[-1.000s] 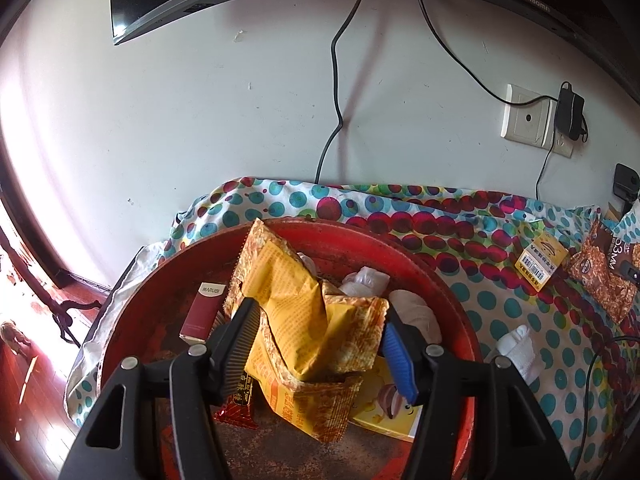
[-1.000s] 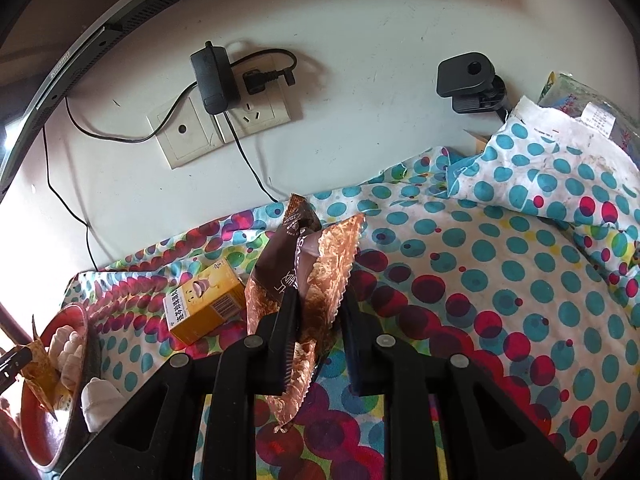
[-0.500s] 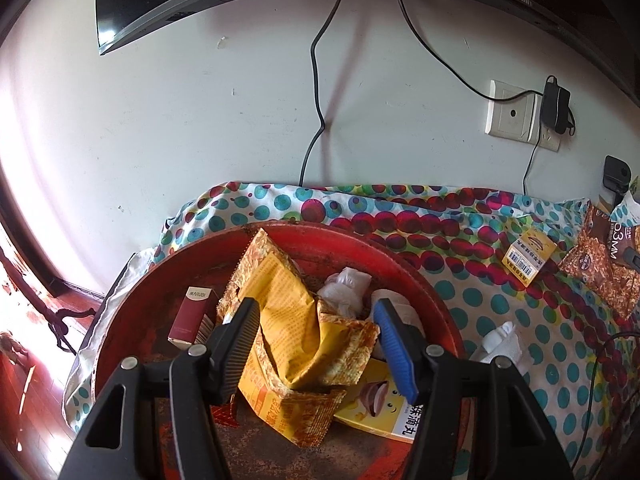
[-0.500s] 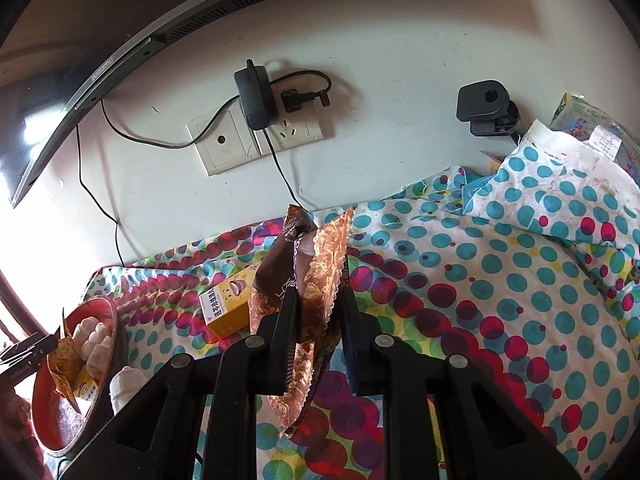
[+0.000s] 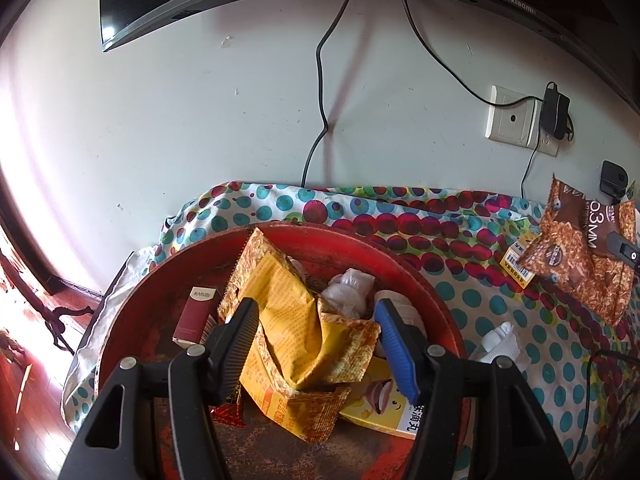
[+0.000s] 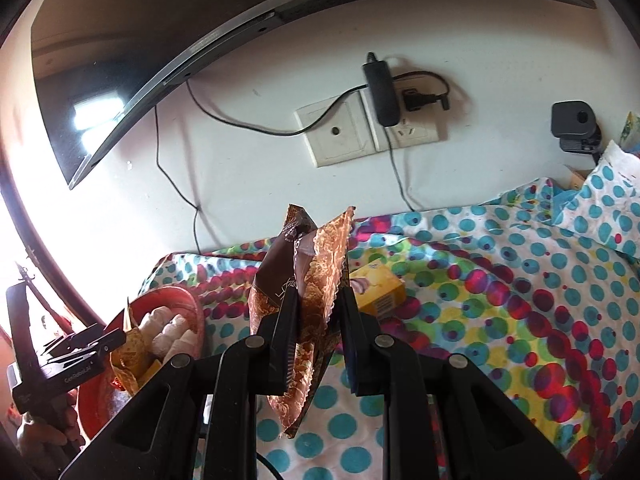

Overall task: Organize objects
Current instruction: 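Carry the brown snack bag into the red tray and open the right gripper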

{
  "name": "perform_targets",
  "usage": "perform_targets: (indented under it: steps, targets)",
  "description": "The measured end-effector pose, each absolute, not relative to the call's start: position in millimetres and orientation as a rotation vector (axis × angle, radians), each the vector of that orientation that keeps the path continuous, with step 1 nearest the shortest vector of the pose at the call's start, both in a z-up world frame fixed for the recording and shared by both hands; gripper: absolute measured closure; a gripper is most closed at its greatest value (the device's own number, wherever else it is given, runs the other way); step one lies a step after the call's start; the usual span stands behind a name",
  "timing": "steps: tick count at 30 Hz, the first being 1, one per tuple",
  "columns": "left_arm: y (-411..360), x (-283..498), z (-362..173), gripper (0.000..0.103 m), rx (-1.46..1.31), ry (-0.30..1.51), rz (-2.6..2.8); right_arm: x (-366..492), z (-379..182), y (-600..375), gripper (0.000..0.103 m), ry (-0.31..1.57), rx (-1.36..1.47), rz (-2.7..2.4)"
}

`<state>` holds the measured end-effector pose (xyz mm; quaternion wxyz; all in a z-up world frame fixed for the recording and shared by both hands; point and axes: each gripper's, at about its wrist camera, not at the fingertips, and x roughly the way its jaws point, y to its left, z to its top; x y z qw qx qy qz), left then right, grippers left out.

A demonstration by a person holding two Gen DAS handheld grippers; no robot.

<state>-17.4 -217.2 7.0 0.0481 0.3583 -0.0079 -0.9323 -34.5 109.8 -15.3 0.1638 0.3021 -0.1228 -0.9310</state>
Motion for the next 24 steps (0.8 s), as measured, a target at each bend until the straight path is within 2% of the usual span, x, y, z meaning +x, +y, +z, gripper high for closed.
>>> perform_targets:
  steps: [18, 24]
  targets:
    - [-276.2, 1.5, 36.9, 0.04, 0.963, 0.208, -2.768, -0.7, -42.7, -13.5, 0.085, -0.25, 0.919, -2.314]
    - [-275.8, -1.1, 36.7, 0.04, 0.97, 0.204, -2.758, 5.4, -57.8, -40.1, 0.085, -0.264, 0.978, -2.212]
